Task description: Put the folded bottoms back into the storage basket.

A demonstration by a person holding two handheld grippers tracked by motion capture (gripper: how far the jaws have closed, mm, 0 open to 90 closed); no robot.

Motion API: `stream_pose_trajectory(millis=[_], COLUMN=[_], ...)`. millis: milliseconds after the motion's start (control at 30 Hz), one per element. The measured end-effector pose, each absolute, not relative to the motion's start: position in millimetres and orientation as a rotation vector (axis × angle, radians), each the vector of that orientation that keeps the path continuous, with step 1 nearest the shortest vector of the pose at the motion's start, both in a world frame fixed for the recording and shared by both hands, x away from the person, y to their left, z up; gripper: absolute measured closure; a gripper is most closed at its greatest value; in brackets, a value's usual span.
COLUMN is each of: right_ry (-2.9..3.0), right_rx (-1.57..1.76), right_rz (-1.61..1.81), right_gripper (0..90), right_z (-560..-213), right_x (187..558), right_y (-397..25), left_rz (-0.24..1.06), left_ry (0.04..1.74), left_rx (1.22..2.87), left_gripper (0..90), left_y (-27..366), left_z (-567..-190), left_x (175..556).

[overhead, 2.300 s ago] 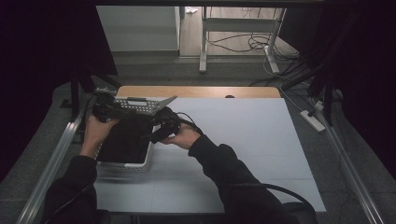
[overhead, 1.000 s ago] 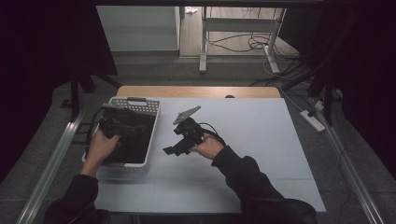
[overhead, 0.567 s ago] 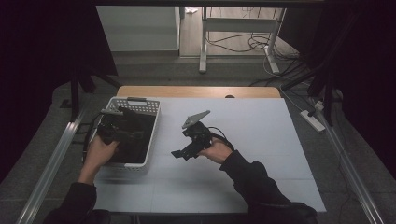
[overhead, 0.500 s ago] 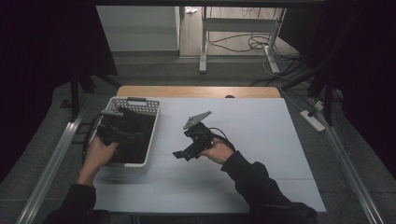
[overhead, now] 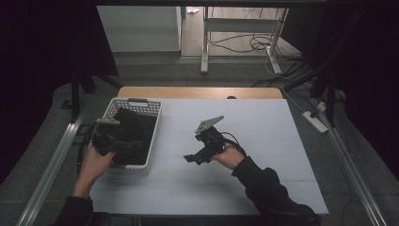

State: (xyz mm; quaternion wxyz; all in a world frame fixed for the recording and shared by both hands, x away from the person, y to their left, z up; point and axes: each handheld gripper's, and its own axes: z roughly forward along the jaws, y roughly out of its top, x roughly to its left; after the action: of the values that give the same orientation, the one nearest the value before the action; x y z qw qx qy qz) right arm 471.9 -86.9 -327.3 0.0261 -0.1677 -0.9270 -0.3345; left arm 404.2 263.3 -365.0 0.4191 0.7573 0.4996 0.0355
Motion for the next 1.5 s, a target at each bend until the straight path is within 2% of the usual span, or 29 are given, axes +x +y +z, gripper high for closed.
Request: stream_pose_trajectory(millis=[367,700,1500], right_ry=[-2.878,-2.866,-2.915], right_rx=[-0.537,-0.584,-0.666], right_rz=[-1.032,-1.051,-1.050], right_gripper=[0.0,0.0,0.0], right_z=[-326.7,-324.5,-320.2], right_x=[467.6,462.8,444.7], right_y=[-104.9,-124.3,-171.6], left_rz=[0.109,0.098,0.100], left_ry=[1.217,1.204,1.224], left_rx=[1.921,1.867,1.810], left_gripper=[0.0,0.0,0.0], left_y=[252.3,244.2,256.4], left_z=[-362.8,-359.7,-373.6], left_x=[373.8,348.8,289.5])
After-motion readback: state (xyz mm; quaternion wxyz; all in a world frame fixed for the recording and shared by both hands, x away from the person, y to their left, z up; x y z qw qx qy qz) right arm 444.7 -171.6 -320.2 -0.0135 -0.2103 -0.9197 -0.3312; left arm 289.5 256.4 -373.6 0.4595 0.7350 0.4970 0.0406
